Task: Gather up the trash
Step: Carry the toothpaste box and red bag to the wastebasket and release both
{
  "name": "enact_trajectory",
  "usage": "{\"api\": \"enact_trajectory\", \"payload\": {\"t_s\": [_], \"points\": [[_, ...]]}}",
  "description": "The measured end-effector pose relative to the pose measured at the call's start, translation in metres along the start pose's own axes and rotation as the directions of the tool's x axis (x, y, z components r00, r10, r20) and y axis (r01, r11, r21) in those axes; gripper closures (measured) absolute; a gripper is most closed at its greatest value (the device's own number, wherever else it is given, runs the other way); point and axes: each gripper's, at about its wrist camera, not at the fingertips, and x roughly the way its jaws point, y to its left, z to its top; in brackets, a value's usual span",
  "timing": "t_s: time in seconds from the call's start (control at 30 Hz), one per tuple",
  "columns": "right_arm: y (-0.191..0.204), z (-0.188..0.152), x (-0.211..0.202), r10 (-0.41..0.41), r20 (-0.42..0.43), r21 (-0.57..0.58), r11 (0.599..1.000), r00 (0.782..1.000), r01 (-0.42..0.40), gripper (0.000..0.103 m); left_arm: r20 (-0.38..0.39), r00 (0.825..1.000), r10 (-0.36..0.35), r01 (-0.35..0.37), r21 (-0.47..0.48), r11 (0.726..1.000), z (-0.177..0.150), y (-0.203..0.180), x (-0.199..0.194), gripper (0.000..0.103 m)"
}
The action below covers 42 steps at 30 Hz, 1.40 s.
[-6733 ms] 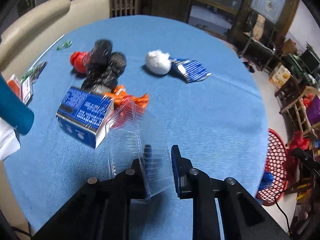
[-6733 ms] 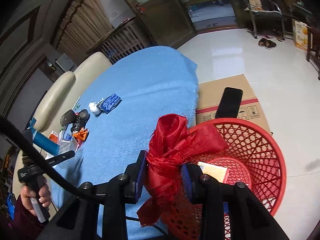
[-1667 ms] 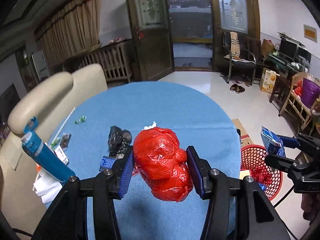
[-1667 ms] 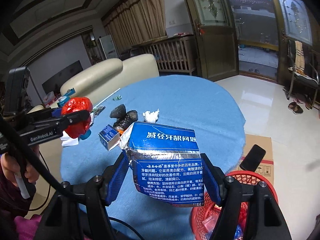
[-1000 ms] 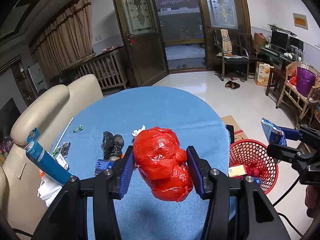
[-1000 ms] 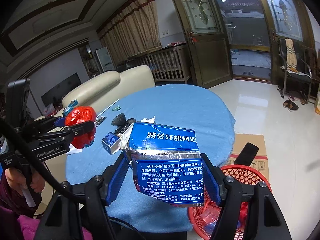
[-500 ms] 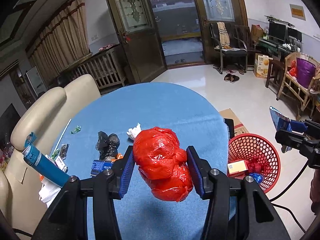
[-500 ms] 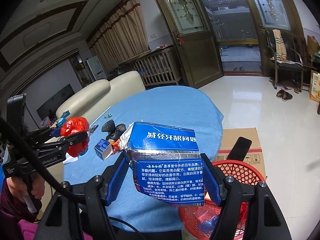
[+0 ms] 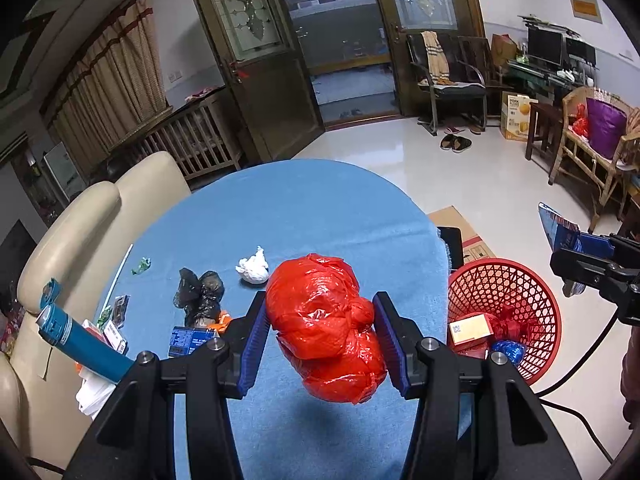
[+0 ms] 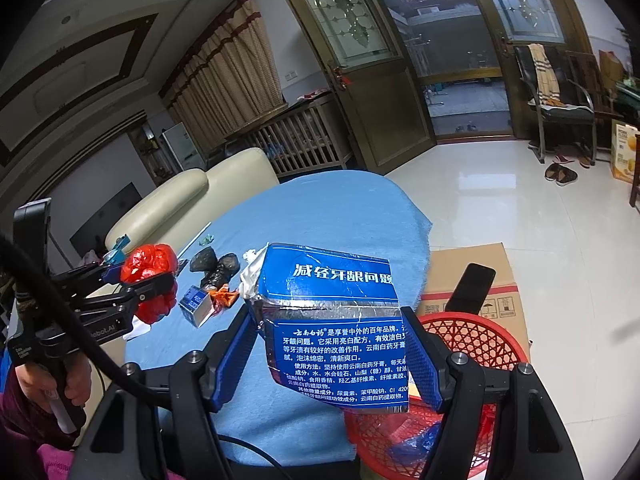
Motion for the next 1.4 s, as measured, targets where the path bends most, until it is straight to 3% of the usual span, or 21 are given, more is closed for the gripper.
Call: {"api": "enact_trajectory", "payload": {"t_s": [1.4], "points": [[-0.075,-0.012,-0.002,-0.064,-0.012,0.182,0.981,0.998,0.065,0.030,-0.074,0.994,-0.076,0.086,0.141,0.986,0.019,-0.066,0.046,0.050]]}}
